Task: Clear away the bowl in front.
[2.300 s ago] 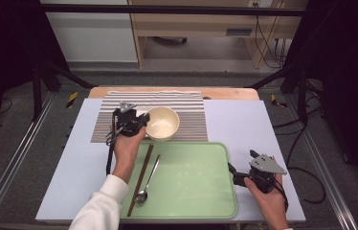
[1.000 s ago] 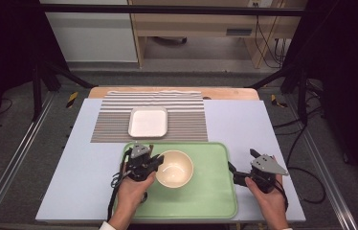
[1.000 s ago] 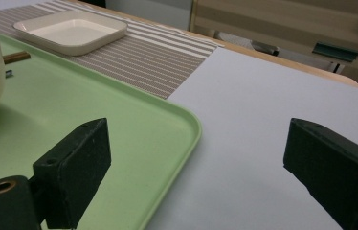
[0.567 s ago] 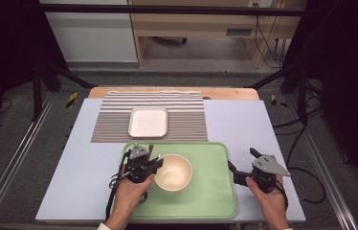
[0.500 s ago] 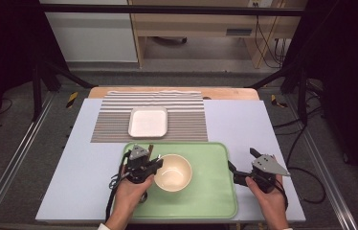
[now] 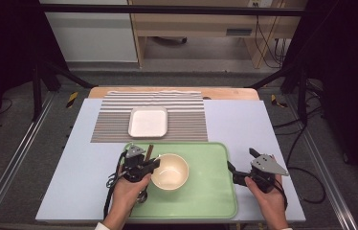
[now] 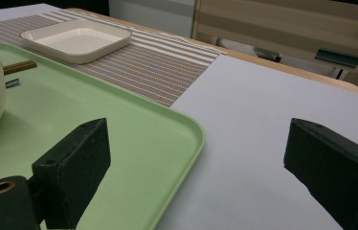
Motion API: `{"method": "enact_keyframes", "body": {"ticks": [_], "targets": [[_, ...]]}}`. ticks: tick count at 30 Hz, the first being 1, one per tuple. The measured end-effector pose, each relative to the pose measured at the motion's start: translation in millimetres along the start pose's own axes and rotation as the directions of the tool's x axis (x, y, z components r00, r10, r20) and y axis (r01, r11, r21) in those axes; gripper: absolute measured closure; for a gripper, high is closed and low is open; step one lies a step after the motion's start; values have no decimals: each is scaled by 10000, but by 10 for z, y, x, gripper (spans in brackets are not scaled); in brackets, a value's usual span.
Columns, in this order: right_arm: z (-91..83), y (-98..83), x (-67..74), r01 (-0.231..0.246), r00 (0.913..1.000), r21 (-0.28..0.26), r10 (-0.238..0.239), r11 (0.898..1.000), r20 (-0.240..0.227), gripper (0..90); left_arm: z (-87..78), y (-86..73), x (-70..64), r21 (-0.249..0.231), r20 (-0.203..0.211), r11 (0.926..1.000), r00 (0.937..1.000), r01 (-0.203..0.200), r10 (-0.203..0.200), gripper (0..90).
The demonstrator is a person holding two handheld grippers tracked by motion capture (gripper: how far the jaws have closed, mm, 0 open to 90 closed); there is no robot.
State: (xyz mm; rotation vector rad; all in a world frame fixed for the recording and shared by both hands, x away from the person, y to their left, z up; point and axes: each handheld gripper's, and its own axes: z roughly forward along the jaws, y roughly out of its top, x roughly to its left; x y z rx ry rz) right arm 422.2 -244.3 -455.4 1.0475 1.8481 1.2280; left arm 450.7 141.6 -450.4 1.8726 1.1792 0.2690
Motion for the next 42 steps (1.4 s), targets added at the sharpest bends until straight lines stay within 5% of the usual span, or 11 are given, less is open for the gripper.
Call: {"method": "enact_keyframes", "body": {"ticks": [18,31,42], "targets": [[-3,3,6,33,10000,6,-33,10000,8,85,-6,-10,15,-67,-64,9998,9998,-182,181,817],[-13,12,12,84,10000,-50,-84,10000,17,83,-203,151,49,-1204,-729,9866,9922,-1098,1015,284],[5,4,30,143,9999,94,-143,9999,-20,84,-277,562,204,-1721,-842,9751,9884,-1397,1267,124]]}}
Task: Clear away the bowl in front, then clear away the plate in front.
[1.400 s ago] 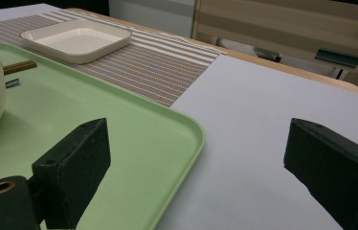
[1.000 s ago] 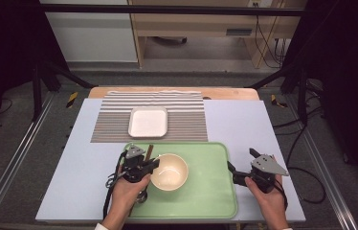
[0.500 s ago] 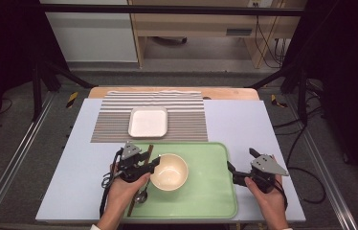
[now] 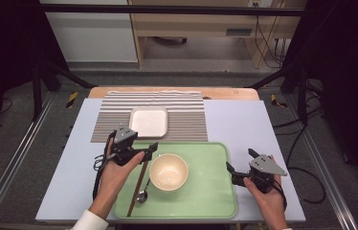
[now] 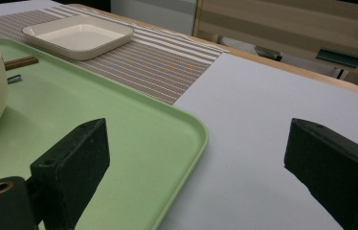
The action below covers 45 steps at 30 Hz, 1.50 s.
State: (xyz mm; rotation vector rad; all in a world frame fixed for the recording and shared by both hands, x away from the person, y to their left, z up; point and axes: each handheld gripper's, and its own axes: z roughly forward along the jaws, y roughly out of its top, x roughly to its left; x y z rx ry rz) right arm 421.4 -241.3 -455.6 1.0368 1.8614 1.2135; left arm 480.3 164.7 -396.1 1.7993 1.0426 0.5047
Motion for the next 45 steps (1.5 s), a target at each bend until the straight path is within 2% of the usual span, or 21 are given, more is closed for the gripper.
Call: {"method": "enact_keyframes", "body": {"ticks": [3,9,13,18,22,26,32,37,39,40,42,45], "targets": [[-2,-2,-10,-13,10000,-18,13,10000,34,84,12,93,69,-114,-167,9999,9998,-121,119,116],[-9,-3,-21,-53,10000,-29,54,10000,65,83,12,203,162,-106,-544,9999,9985,-57,51,120],[-11,1,-11,-58,10000,-45,58,10000,31,84,56,326,327,24,-1077,10000,9942,38,-35,131],[-13,8,-6,-32,10000,-75,32,10000,23,84,198,410,558,487,-1653,9983,9860,317,-233,160],[-16,2,-23,-108,9999,-56,108,9999,57,85,312,408,715,609,-1891,9957,9803,705,-578,191],[-24,2,-40,-186,9998,-91,187,9998,114,86,388,368,805,715,-1967,9920,9764,1045,-887,230],[-25,5,-37,-159,9998,-94,160,9998,108,86,424,322,842,764,-2008,9869,9717,1421,-1244,329],[-20,2,-35,-157,9998,-51,157,9999,102,86,459,226,909,1011,-2061,9759,9638,1932,-1695,433],[-20,1,-33,-149,9998,-29,149,9999,99,86,480,185,951,1060,-1888,9692,9615,2223,-1999,486],[-19,1,-32,-153,9998,-29,153,9999,91,86,497,162,972,1112,-1923,9653,9581,2361,-2122,494],[-19,0,-28,-115,9999,-1,115,9999,105,86,520,134,1002,1172,-1973,9606,9539,2520,-2262,533],[-16,-2,-21,-39,9999,51,39,10000,98,86,562,101,1038,1296,-2059,9569,9511,2598,-2304,558]]}}
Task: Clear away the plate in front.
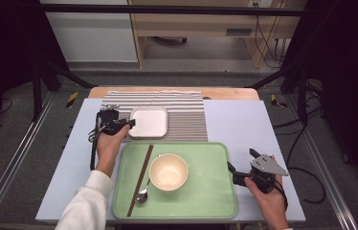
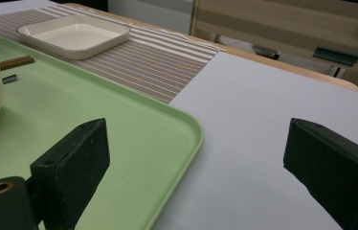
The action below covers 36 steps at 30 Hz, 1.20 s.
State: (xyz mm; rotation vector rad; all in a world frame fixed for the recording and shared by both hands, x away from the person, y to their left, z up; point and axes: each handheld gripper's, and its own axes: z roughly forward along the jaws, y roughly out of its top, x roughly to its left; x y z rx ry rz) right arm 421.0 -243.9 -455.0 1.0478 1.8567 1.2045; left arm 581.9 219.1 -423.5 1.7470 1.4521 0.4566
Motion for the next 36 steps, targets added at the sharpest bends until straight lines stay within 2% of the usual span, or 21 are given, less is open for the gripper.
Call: {"method": "enact_keyframes", "body": {"ticks": [3,7,13,20,24,36], "targets": [[7,-5,4,54,10000,32,-54,10000,6,86,78,-28,42,210,-273,9997,9996,107,-101,578],[28,-19,12,121,9999,214,-121,9997,-25,86,200,-78,84,508,-343,9984,9992,230,-213,603],[16,-11,17,154,9999,169,-154,9997,-24,86,317,-133,95,681,-355,9967,9985,433,-410,633],[17,-13,13,149,9999,168,-149,9997,-38,86,326,-134,120,509,-519,9967,9968,632,-605,663],[23,-16,11,148,9999,200,-147,9997,-41,86,324,-138,135,537,-715,9973,9964,490,-451,659],[21,-20,9,114,9999,214,-113,9997,-66,87,424,-185,152,816,-856,9954,9954,506,-436,697]]}}
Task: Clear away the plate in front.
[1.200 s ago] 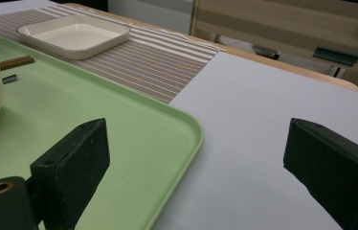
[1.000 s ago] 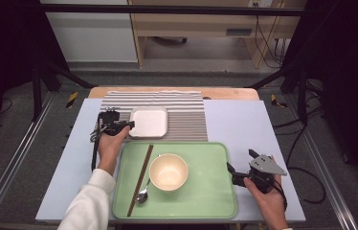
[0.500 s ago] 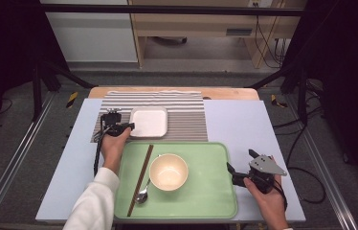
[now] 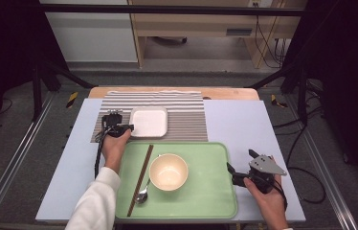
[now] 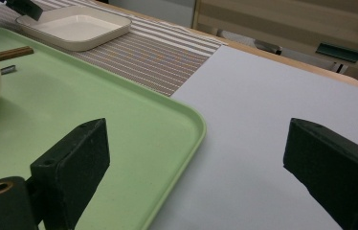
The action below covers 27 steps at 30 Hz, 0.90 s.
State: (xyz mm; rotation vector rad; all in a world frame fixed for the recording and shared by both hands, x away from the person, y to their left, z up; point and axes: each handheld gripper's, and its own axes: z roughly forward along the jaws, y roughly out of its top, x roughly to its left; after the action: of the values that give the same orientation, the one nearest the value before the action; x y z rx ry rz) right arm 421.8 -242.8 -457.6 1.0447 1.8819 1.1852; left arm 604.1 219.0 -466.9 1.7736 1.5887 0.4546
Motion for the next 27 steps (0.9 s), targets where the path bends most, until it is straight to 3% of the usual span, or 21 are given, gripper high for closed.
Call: {"method": "enact_keyframes", "body": {"ticks": [10,20,27], "targets": [[2,-3,-6,-3,10000,9,3,10000,13,87,55,-36,-5,-33,-63,10000,9999,88,-88,744],[5,-3,-4,24,10000,41,-24,10000,2,88,47,-49,-21,-161,-421,9995,9987,264,-271,833],[3,-5,-6,17,10000,39,-17,10000,4,88,30,-55,5,-364,-189,9951,9955,921,-928,861]]}}
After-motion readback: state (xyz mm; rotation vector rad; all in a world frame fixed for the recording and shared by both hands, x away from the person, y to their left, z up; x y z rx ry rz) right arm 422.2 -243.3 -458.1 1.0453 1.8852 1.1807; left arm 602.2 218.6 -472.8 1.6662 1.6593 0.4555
